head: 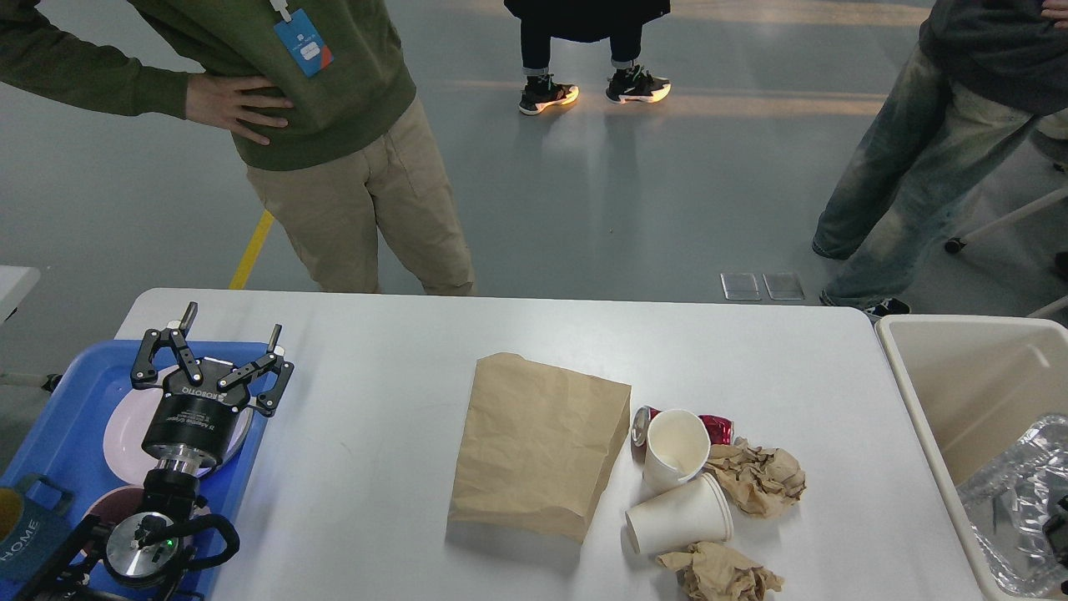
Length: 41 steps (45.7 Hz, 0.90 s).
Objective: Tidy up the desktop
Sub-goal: 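Lift the foil tray and drop it into the beige bin, then move the right gripper over the crumpled brown paper near the cups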
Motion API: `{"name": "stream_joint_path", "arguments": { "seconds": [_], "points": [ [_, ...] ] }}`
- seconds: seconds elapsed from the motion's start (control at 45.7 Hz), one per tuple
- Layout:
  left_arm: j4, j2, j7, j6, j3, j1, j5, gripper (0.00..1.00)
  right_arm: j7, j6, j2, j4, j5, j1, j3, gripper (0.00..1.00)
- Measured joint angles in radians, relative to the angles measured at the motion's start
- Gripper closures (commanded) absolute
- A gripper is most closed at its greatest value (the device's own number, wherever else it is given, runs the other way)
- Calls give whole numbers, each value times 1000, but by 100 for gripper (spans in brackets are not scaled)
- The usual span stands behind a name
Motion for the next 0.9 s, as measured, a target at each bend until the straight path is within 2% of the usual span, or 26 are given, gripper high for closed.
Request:
{"name": "stream_joint_path", "arguments": {
  "seconds": [0.022, 0.044, 0.131, 0.175, 0.219, 0.241, 0.372, 0.656, 0.788, 0.897],
  "points": [
    [0, 0, 0, 0, 0, 0, 0, 3, 0, -1, 2, 0, 0, 0, 1, 100],
    [0, 0, 0, 0, 0, 0, 0, 3, 0, -3, 4, 1, 1, 0, 2, 90],
    [0, 0, 0, 0, 0, 0, 0, 3, 0, -14, 9, 1, 1, 1, 2, 40],
    [0, 0, 0, 0, 0, 0, 0, 3, 0, -25, 12, 1, 1, 3, 2, 19],
    [0, 0, 0, 0, 0, 0, 0, 3, 1, -47, 16, 1, 1, 6, 0, 4],
    [0, 0, 0, 0, 0, 0, 0, 3, 1, -57, 18, 1, 1, 6, 0, 1],
    [0, 0, 0, 0, 0, 0, 0, 3, 1, -107, 35, 6, 2, 8, 0, 0],
    [0, 0, 0, 0, 0, -1, 0, 3, 1, -113, 6, 87, 3, 69, 8, 0],
    [0, 0, 0, 0, -1, -1, 0, 3, 1, -105, -64, 233, -7, 160, -3, 0],
    [0, -1, 0, 0, -1, -1, 0, 3, -2, -81, -148, 437, -70, 310, -55, 0]
  ]
}}
